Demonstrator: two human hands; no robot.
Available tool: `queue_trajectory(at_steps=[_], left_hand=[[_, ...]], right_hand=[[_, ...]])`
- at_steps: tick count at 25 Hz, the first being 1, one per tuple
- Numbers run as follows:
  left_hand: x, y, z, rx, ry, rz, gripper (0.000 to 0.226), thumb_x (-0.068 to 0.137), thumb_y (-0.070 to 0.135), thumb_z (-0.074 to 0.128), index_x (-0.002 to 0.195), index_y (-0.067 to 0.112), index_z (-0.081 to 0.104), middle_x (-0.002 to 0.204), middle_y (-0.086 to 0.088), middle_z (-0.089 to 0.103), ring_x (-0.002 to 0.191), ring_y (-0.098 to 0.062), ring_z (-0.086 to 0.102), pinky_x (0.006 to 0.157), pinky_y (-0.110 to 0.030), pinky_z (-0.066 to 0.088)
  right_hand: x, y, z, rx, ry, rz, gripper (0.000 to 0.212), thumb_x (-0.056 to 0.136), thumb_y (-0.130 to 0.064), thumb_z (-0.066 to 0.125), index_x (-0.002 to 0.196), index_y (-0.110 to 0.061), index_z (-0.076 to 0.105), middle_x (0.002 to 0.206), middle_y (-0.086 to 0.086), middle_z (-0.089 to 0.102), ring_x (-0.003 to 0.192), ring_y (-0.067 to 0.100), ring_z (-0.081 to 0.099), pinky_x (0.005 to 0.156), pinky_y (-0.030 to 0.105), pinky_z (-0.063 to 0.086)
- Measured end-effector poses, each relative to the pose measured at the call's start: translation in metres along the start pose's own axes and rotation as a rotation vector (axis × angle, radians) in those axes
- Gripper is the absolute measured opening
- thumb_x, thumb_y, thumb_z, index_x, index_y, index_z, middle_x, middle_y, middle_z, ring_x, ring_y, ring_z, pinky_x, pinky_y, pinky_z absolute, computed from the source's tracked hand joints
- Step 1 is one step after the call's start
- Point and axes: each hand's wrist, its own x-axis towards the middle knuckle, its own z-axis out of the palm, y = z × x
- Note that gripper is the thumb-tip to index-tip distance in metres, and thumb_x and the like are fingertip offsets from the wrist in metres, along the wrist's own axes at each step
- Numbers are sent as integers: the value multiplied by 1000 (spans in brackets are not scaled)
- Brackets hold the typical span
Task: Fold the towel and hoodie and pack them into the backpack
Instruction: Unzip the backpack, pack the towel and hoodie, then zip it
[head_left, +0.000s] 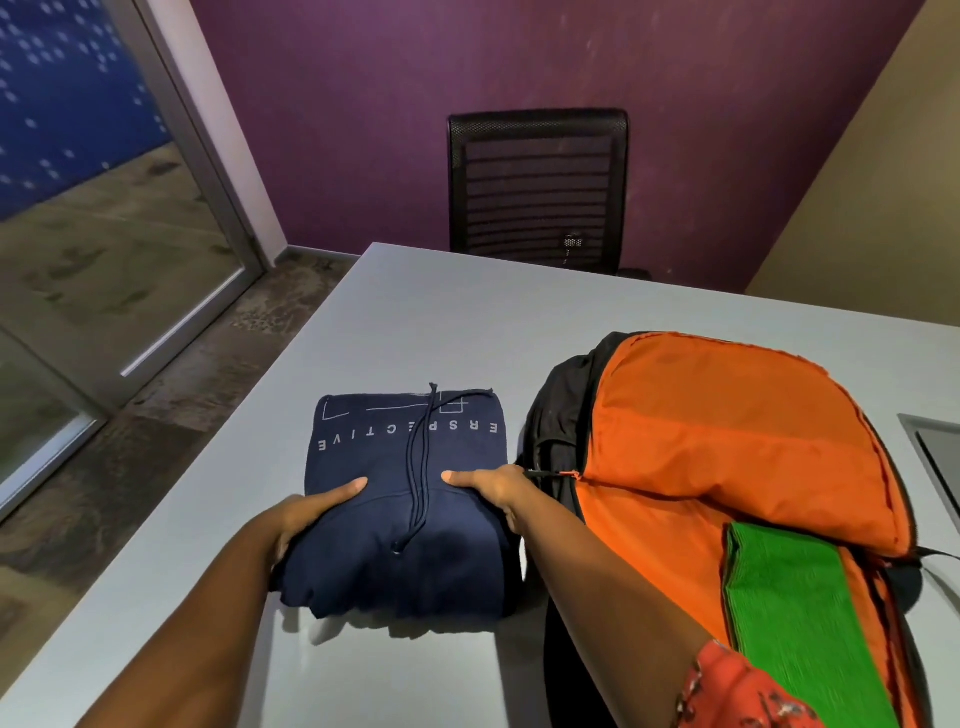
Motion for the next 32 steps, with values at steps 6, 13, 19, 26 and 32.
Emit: queue_trajectory(at_steps=[6, 13, 19, 26, 32], left_hand=[[-33, 2, 8, -130, 20, 40, 72, 55, 39, 81, 113, 2, 62, 101, -19, 69, 92, -36, 65, 73, -38, 53], [-99, 34, -5, -134, 71, 183, 48, 67, 29, 79, 104, 2, 67, 99, -18, 71, 93, -35, 66, 81, -39, 53], [-166, 76, 7, -184, 114, 391, 47, 72, 26, 76, 111, 5, 62, 102, -16, 69, 86, -30, 66, 69, -34, 52], [-232, 133, 57, -224, 69, 612, 30, 73, 28, 74, 96, 10, 67, 81, -5, 73, 61, -17, 68, 56, -25, 53], [-281, 188, 113, -236, 19, 848, 43, 66, 30, 80, 102, 9, 68, 100, -8, 71, 83, -21, 68, 76, -33, 56]], right_hand=[[-25, -1, 6, -72, -64, 10, 60, 82, -31, 69, 129, 1, 49, 125, 16, 58, 108, 33, 59, 92, 39, 49], [-76, -10, 0, 37, -201, -5, 49, 87, -34, 63, 125, -4, 54, 102, 12, 62, 75, 24, 58, 65, 31, 47], [-117, -39, -27, 187, -227, -176, 48, 79, -32, 70, 119, -8, 61, 104, 11, 67, 83, 26, 63, 66, 29, 51], [-177, -78, -94, 315, -139, -442, 57, 71, -31, 78, 118, -4, 61, 112, 13, 68, 95, 29, 65, 83, 37, 54], [-242, -112, -174, 342, 79, -645, 65, 65, -33, 82, 118, -1, 61, 112, 16, 67, 96, 32, 67, 88, 46, 54]])
